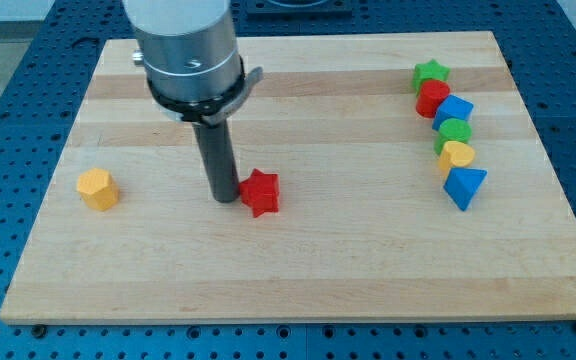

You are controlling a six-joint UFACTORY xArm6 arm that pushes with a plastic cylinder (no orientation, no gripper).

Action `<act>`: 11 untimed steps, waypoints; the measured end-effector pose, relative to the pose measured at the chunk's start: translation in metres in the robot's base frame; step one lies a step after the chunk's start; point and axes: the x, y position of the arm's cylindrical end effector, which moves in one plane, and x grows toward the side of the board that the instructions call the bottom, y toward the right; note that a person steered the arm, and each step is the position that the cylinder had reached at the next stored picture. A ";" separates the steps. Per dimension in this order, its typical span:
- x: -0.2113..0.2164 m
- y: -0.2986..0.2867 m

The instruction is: Slide red star closer to the blue triangle

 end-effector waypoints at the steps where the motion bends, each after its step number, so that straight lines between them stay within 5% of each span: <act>1: 0.000 0.032; 7: 0.022 0.125; 11: 0.050 0.112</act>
